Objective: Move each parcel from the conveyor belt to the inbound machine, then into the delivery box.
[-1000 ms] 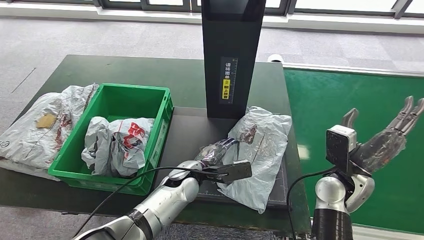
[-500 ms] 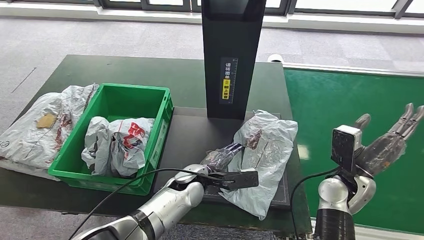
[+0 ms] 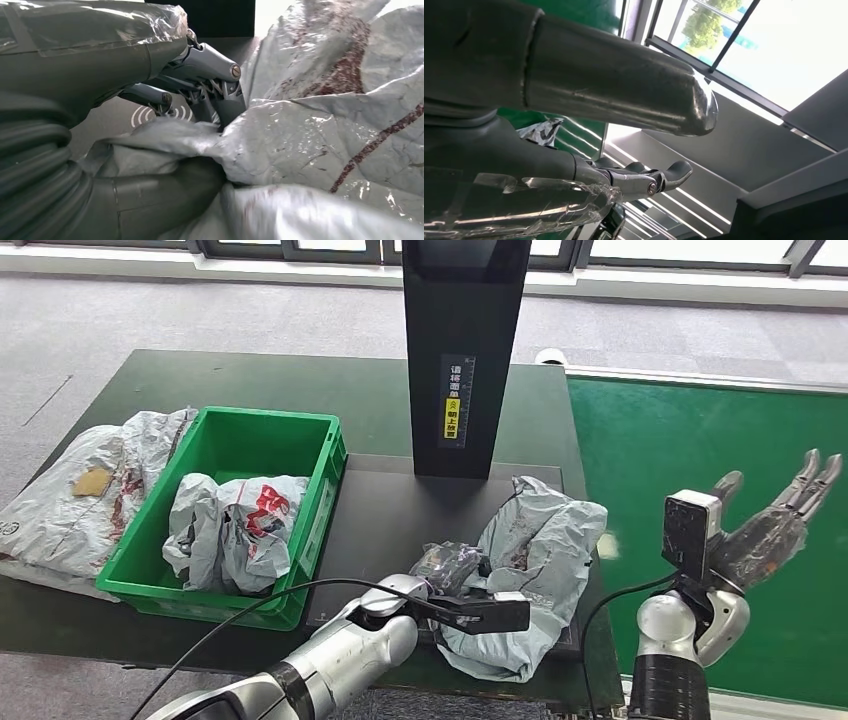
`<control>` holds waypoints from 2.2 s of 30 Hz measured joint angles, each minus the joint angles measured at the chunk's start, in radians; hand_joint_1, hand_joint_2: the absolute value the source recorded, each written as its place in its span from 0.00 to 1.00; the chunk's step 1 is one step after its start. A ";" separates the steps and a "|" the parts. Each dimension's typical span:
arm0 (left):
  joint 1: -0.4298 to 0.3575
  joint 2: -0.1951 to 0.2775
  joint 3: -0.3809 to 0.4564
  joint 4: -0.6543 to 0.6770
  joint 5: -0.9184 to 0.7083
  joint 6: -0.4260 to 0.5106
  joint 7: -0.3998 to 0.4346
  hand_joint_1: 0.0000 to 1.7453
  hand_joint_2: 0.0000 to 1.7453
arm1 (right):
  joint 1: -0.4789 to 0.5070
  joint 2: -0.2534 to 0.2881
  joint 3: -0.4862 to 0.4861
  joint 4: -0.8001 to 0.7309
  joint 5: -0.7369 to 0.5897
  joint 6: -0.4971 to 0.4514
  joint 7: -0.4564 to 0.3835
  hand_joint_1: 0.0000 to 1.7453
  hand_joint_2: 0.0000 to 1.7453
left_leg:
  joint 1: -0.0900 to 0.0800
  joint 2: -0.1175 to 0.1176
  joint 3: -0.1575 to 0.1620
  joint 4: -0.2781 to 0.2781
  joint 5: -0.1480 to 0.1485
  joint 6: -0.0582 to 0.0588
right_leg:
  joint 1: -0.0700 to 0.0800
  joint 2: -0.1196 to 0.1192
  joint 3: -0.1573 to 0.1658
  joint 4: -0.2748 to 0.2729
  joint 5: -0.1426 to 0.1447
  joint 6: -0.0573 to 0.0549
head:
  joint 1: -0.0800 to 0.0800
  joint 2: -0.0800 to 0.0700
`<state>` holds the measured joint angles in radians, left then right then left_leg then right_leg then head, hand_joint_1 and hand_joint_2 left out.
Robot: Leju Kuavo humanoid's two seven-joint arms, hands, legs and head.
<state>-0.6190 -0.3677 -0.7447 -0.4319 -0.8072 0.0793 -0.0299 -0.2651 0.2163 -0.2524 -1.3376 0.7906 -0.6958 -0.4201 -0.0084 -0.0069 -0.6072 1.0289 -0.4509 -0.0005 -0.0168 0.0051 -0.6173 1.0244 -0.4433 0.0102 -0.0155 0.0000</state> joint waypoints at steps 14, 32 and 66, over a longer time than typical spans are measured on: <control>-0.003 0.002 -0.004 0.019 -0.110 0.241 0.034 1.00 1.00 | 0.013 -0.004 -0.007 0.002 -0.005 0.006 -0.001 0.00 0.00 | 0.000 0.000 0.000 0.000 0.000 0.000 | 0.000 0.000 0.000 0.000 0.000 0.000 | 0.000 0.000; 0.307 0.031 0.781 -1.021 -0.372 0.625 -0.243 1.00 1.00 | 0.074 -0.003 -0.029 -0.072 -0.006 0.047 -0.002 0.00 0.00 | 0.002 0.006 -0.001 -0.001 -0.001 -0.001 | 0.002 0.006 -0.003 0.001 0.000 -0.001 | 0.000 0.000; 0.255 0.084 1.012 -0.703 -0.468 0.621 -0.092 1.00 1.00 | 0.074 0.003 -0.029 -0.060 -0.028 0.049 -0.025 0.00 0.00 | 0.001 0.001 -0.001 -0.001 0.001 -0.001 | 0.001 0.000 -0.001 0.000 0.000 -0.001 | 0.000 0.000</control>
<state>-0.3636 -0.2841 0.2674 -1.1345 -1.2754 0.7008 -0.1224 -0.1907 0.2197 -0.2819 -1.3973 0.7626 -0.6468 -0.4456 -0.0072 -0.0060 -0.6084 1.0283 -0.4495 -0.0015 -0.0156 0.0053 -0.6186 1.0248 -0.4429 0.0088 -0.0153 0.0000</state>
